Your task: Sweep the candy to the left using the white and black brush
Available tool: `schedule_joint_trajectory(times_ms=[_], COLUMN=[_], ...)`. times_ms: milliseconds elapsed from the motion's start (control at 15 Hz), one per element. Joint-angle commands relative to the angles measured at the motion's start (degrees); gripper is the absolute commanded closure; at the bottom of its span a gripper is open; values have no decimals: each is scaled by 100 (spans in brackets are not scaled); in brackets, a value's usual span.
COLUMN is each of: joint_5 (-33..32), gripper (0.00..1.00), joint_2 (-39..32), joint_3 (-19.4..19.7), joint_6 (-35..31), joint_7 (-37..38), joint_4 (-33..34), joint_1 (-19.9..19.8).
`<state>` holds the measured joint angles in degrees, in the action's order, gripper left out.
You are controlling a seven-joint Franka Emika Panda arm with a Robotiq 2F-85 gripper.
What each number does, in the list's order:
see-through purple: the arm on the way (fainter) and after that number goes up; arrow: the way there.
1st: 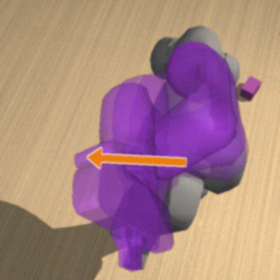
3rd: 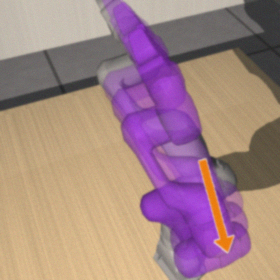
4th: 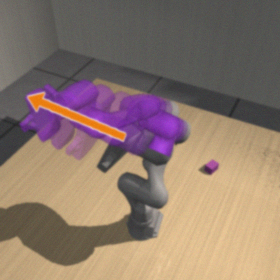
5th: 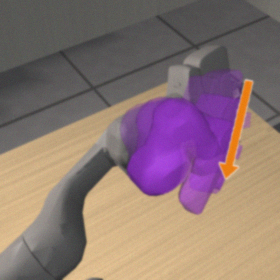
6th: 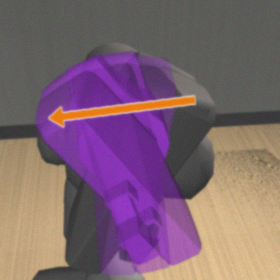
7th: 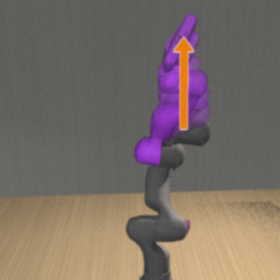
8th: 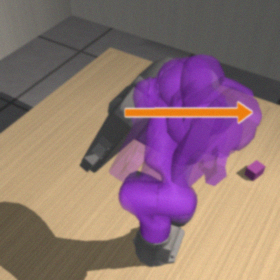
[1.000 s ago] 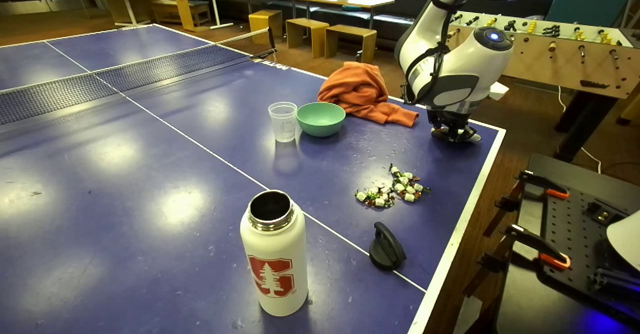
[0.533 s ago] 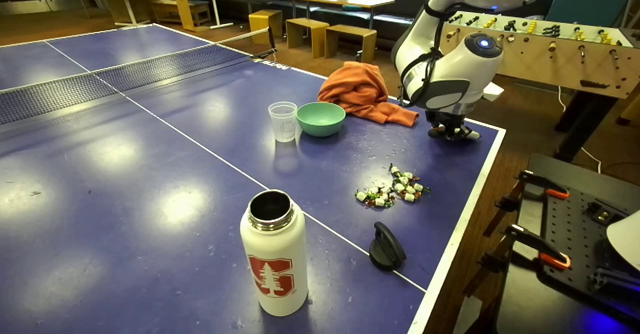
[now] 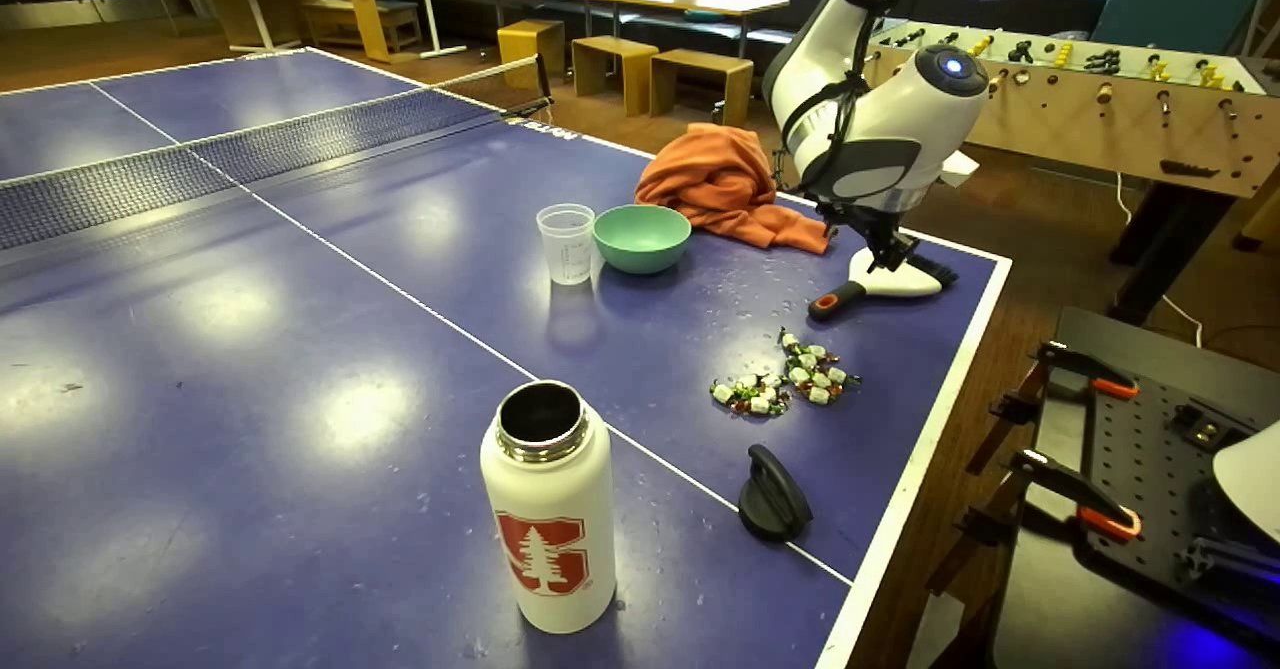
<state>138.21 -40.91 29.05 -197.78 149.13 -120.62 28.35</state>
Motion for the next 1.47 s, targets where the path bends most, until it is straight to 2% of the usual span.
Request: schedule_joint_trajectory(times_ms=[0,267,400,533,600,733,867,1000,1067,1133,1267,1333,1400], joint_5=[-130,539,957,1460,1110,1141,1140,1139,1139,1137,1134,1133,1133], gripper=[0,0,0,0,0,0,0,0,0,0,0,0,0], joint_2=[1041,1581,1787,2109,2546,2887,3323,3835,4131,4443,5067,5277,5403], joint_3=[318,1334,1704,1735,1467,1234,769,21,-565,-967,-1433,-493,110], joint_6=[-34,-6,-6,-20,-21,-25,-26,-24,-23,-17,-1,94,81], joint_7=[0,-103,-144,-173,-8,10,9,5,-19,-3,-9,2,-3], joint_4=[-409,-754,-872,-889,-985,-993,-1037,-1186,-1309,-1516,-2009,-2254,-2305], joint_1=[426,1283,1547,1511,1062,796,274,-482,-1076,-1481,-1975,-1082,-454])
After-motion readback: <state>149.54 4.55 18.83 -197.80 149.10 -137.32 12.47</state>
